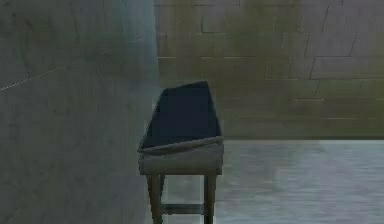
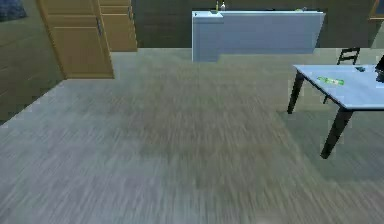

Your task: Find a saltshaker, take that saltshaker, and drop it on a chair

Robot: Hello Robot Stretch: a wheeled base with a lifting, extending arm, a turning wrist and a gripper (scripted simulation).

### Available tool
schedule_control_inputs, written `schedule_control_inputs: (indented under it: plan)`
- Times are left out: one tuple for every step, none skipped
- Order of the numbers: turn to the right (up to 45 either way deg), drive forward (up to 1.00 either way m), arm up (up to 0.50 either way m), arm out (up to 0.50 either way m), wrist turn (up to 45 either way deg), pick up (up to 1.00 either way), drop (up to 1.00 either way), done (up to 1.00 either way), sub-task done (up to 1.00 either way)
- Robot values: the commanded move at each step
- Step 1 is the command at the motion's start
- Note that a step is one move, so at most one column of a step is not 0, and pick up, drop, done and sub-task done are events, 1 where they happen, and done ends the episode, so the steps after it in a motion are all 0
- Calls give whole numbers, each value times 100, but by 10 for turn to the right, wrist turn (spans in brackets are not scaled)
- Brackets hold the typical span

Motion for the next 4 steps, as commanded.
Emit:
schedule_control_inputs:
  plan:
    - [450, 0, 0, 0, 0, 0, 0, 0, 0]
    - [450, 0, 0, 0, 0, 0, 0, 0, 0]
    - [0, 15, 0, 0, 0, 0, 0, 0, 0]
    - [360, 0, 0, 0, 0, 0, 0, 0, 0]
